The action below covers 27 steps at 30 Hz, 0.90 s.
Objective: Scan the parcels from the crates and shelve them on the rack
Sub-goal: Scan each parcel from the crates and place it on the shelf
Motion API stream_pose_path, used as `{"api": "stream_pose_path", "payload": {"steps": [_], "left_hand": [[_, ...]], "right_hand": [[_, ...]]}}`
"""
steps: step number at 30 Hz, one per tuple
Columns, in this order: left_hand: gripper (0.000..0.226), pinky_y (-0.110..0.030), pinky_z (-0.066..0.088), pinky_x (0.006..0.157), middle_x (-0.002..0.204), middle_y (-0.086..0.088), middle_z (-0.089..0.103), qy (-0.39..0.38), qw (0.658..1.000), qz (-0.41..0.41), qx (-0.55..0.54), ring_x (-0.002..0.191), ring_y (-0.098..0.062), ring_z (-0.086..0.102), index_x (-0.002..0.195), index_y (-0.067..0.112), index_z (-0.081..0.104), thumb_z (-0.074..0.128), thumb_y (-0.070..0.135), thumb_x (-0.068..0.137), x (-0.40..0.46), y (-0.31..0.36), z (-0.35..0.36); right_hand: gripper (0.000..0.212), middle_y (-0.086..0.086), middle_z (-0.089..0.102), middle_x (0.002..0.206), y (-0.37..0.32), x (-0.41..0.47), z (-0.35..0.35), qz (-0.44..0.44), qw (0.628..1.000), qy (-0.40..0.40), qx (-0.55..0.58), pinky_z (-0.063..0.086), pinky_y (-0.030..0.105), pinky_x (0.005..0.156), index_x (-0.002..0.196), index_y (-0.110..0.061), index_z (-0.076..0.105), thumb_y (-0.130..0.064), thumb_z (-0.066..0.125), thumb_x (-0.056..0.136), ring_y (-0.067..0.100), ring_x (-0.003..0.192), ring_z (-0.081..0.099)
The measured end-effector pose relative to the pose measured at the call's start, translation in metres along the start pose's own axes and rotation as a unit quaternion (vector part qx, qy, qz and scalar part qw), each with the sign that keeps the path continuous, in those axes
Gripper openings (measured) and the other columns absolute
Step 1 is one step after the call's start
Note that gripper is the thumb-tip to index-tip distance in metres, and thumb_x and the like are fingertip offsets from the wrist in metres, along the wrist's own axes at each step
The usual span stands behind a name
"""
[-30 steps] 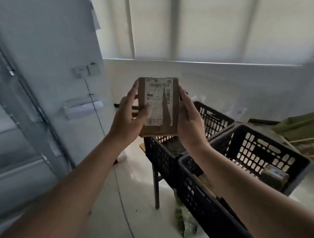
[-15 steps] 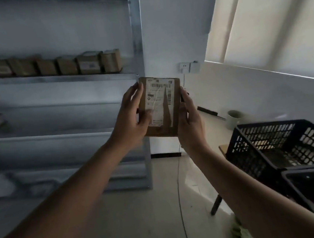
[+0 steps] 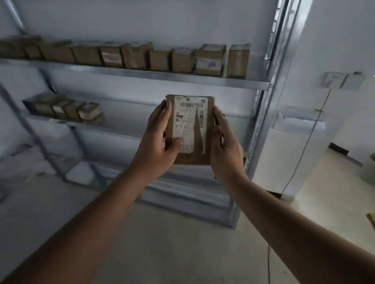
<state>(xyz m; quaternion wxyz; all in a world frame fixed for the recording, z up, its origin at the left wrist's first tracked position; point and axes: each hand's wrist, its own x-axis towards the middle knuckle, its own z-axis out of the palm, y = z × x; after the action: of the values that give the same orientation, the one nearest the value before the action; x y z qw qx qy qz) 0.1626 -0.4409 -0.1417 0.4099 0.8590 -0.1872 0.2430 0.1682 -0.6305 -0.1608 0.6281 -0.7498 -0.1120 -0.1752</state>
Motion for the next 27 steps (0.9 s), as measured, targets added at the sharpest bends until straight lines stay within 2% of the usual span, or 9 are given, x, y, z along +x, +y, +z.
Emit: {"api": "stream_pose_path", "payload": {"steps": [3,6,8,11,15,19,22,24,27], "left_hand": [[0.091,-0.036,0.048,0.115,0.172,-0.011,0.015,0.007,1.000,-0.013,0.022,0.159,-0.019,0.019,0.167,0.010,0.015,0.071,0.003,0.097,0.024,-0.048,-0.013],[0.090,-0.041,0.048,0.116,0.171,-0.014,0.018,0.012,0.999,-0.039,0.036,0.159,-0.026,0.022,0.166,0.006,0.016,0.072,0.002,0.096,0.051,-0.095,-0.026],[0.090,-0.042,0.047,0.117,0.171,-0.016,0.019,0.014,0.997,-0.062,0.046,0.159,-0.027,0.024,0.165,0.005,0.016,0.073,0.001,0.095,0.068,-0.123,-0.034],[0.091,-0.028,0.045,0.116,0.172,-0.011,0.017,0.026,0.994,-0.102,0.037,0.157,-0.021,0.025,0.166,0.008,0.016,0.073,-0.001,0.095,0.092,-0.165,-0.051],[0.101,-0.019,0.048,0.109,0.170,0.006,0.014,0.012,0.989,-0.143,0.025,0.155,-0.017,0.029,0.168,0.019,0.010,0.075,0.002,0.093,0.119,-0.223,-0.080],[0.109,-0.037,0.050,0.113,0.174,0.002,0.009,0.008,0.986,-0.163,0.027,0.158,-0.018,0.023,0.169,0.022,0.006,0.079,0.006,0.090,0.138,-0.287,-0.112],[0.112,-0.040,0.050,0.114,0.174,0.004,0.007,-0.003,0.983,-0.178,0.034,0.158,-0.017,0.021,0.169,0.027,0.004,0.081,0.011,0.090,0.152,-0.343,-0.138],[0.112,-0.039,0.050,0.114,0.174,0.004,0.007,-0.013,0.983,-0.179,0.032,0.159,-0.020,0.021,0.169,0.028,0.003,0.082,0.014,0.089,0.160,-0.383,-0.158],[0.112,-0.040,0.050,0.114,0.173,0.003,0.007,-0.041,0.982,-0.181,0.020,0.158,-0.021,0.024,0.169,0.026,0.003,0.081,0.015,0.090,0.172,-0.443,-0.190]], "right_hand": [[0.045,-0.009,0.063,0.132,0.029,0.042,0.044,0.012,1.000,-0.019,0.006,0.062,0.022,0.080,0.156,-0.061,0.035,-0.042,0.040,0.115,0.003,0.109,0.069],[0.045,-0.002,0.061,0.135,0.058,0.086,0.089,0.021,0.998,-0.048,0.019,0.063,0.029,0.088,0.157,-0.061,0.033,-0.047,0.039,0.114,0.010,0.115,0.068],[0.045,0.001,0.062,0.132,0.075,0.113,0.117,0.020,0.997,-0.064,0.028,0.061,0.021,0.084,0.158,-0.056,0.036,-0.046,0.039,0.114,0.010,0.113,0.068],[0.046,0.000,0.063,0.131,0.094,0.156,0.162,0.011,0.995,-0.093,0.019,0.052,0.006,0.078,0.160,-0.054,0.035,-0.043,0.036,0.115,0.001,0.109,0.067],[0.045,0.000,0.064,0.127,0.108,0.201,0.222,0.021,0.991,-0.125,0.033,0.055,0.009,0.075,0.159,-0.052,0.038,-0.041,0.038,0.115,-0.002,0.105,0.069],[0.046,-0.001,0.063,0.128,0.122,0.238,0.288,0.044,0.989,-0.141,0.032,0.055,0.008,0.074,0.160,-0.050,0.040,-0.037,0.038,0.116,-0.007,0.104,0.067],[0.046,-0.002,0.064,0.126,0.134,0.259,0.343,0.061,0.989,-0.136,0.023,0.054,0.007,0.072,0.160,-0.050,0.040,-0.036,0.038,0.116,-0.009,0.101,0.067],[0.046,-0.012,0.066,0.122,0.141,0.269,0.382,0.063,0.990,-0.128,0.009,0.055,0.009,0.075,0.160,-0.048,0.041,-0.033,0.037,0.117,-0.009,0.101,0.067],[0.046,-0.023,0.065,0.113,0.151,0.284,0.442,0.074,0.991,-0.112,-0.020,0.053,0.006,0.071,0.161,-0.044,0.041,-0.030,0.037,0.117,-0.014,0.097,0.067]]}}
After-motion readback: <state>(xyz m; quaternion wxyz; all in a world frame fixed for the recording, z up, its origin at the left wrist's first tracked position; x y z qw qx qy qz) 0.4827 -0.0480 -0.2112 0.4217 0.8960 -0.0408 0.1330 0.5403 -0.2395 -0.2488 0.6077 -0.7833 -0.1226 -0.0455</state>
